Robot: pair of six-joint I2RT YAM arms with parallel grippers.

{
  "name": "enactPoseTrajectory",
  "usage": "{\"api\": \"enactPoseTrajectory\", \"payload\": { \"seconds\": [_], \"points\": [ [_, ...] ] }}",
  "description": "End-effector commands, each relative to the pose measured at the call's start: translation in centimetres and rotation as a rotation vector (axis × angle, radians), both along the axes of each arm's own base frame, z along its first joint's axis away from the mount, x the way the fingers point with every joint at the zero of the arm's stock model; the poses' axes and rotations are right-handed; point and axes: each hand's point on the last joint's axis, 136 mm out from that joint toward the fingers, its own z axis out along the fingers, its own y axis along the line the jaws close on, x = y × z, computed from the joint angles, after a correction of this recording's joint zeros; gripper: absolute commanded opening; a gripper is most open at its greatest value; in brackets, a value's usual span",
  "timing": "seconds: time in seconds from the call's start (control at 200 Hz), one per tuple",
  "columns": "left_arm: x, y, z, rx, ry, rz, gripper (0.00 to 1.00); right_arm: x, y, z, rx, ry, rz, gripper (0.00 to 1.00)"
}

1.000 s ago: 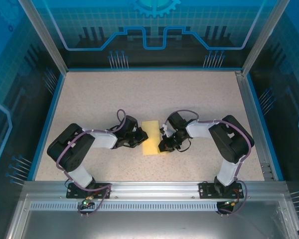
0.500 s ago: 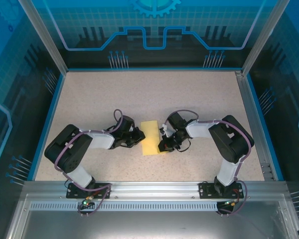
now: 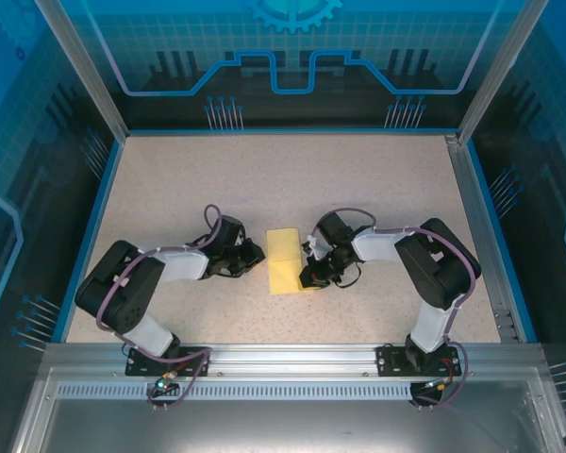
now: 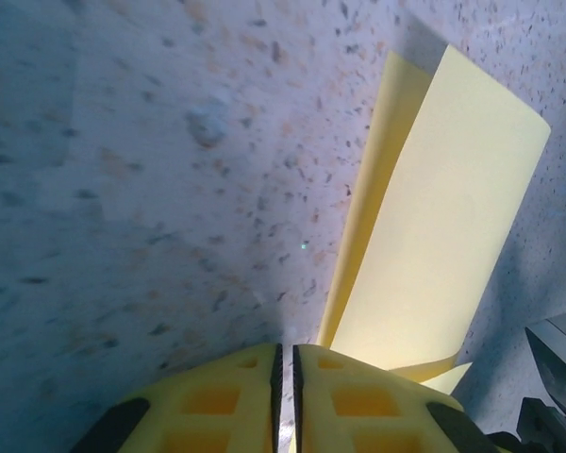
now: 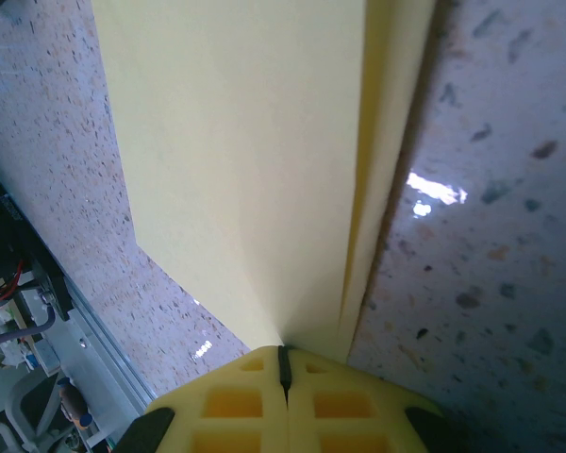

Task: Fold a paper plane with a square sheet of paper (pick it up from the middle)
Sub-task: Fold the triangle a second time at the center of the table.

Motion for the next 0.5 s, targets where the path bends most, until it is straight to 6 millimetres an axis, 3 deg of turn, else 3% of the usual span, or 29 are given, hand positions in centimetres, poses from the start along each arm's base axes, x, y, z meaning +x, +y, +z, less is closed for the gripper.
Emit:
{"api": "enactPoseTrajectory", "payload": {
  "seconds": [0.0,0.125,0.25,0.37,0.495],
  "points": [
    [0.3,0.4,2.7,0.005,-0.047,-0.015,0.18,-2.2,-2.8,-3.8,-0.188,0.064,-0.004,0.01],
    [0.2,-1.0,5.2,-0.059,-0.098,-0.064,0.2,-2.1,-2.7,-3.7,-0.185,0.063,-0.004,0.01],
    [-0.6,-3.9,6.1,-0.11,-0.101,-0.169,0.2,-2.0,-2.6,-3.7,-0.182,0.059,-0.008,0.01],
    [-1.2,-6.8,5.9,-0.142,-0.095,-0.258,0.19,-1.9,-2.5,-3.6,-0.182,0.058,-0.006,0.01],
    [-1.5,-8.2,4.6,-0.149,-0.065,-0.293,0.19,-1.9,-2.5,-3.4,-0.182,0.053,-0.004,0.01]
  ]
}}
